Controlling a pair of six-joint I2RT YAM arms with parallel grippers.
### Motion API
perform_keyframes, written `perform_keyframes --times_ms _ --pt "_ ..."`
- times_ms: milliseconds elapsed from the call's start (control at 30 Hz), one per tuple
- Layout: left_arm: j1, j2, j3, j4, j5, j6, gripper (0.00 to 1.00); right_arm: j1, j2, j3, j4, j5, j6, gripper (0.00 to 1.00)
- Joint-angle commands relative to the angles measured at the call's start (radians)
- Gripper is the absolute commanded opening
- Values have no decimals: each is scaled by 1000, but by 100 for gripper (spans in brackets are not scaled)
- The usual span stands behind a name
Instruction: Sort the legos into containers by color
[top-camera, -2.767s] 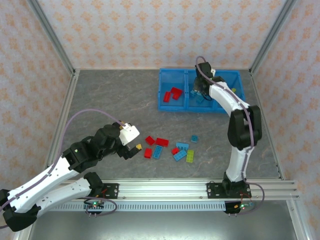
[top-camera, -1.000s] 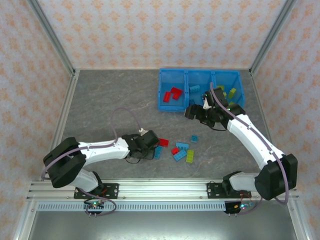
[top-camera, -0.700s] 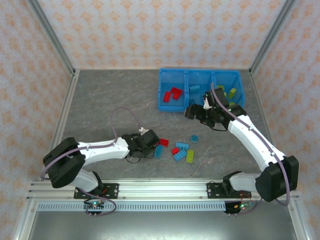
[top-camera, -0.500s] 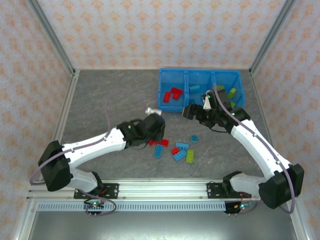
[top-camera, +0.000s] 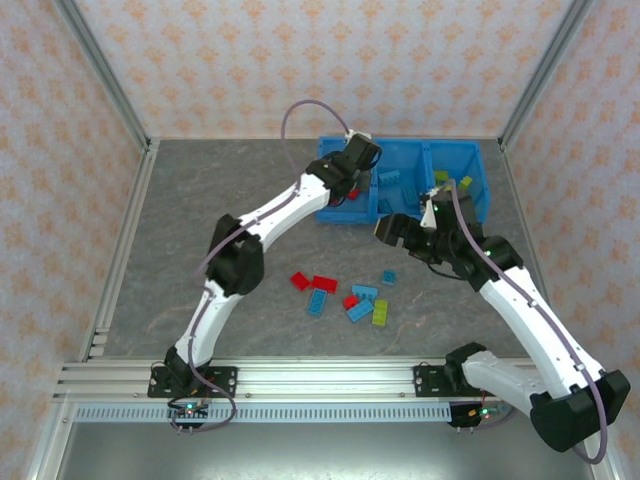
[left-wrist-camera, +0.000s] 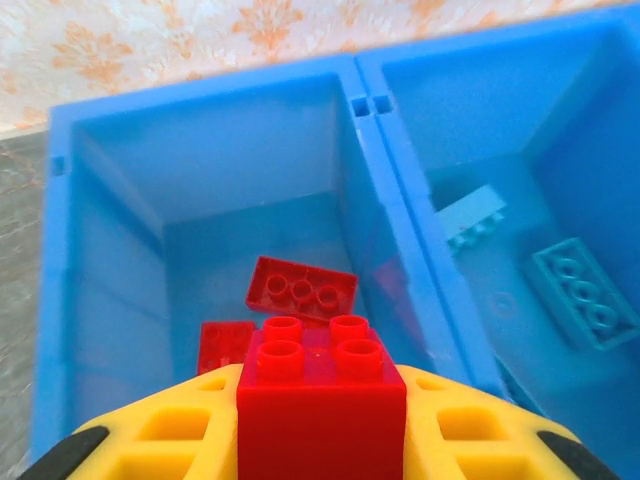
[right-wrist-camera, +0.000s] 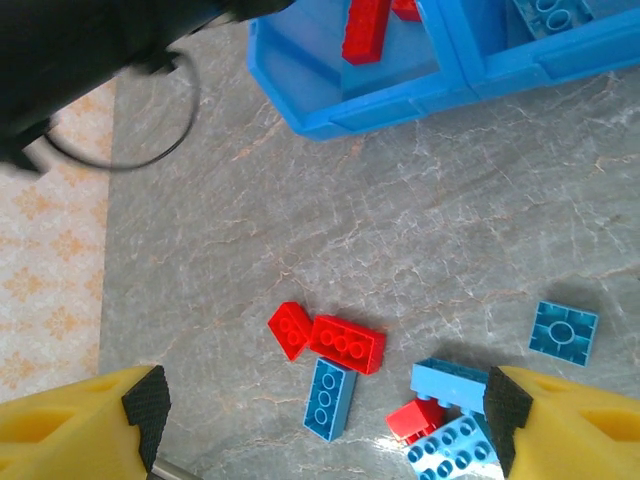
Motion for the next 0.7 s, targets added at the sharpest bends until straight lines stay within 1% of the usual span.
perform_keyframes --times_ms 0,67,133,200,267,367,433,467,500,600,667 --pt "14 40 143 -96 -35 67 27 5 -34 -16 -39 43 9 84" --pt "19 50 150 -70 -34 88 31 4 -39 -23 -46 52 8 84" --pt "22 47 154 -79 -30 95 41 4 -39 -30 -48 49 12 84" --pt "22 20 140 -100 -18 92 48 4 -39 -38 -41 46 18 84" --pt "21 -42 72 -88 8 80 49 4 -38 -49 -27 46 25 84" --pt "19 -215 -156 14 58 46 49 4 -24 -68 8 48 28 84" --pt "14 -372 -344 106 90 25 49 6 2 -75 15 53 27 84" --pt "10 -431 -417 130 97 18 49 10 17 -75 11 57 25 84" --pt "3 -532 -502 148 97 12 49 23 33 -70 7 69 18 83" --pt "-27 -778 -746 196 80 28 49 106 86 -43 -17 148 -2 81" --pt "-53 -929 -868 179 52 58 49 174 138 -21 -22 177 2 80"
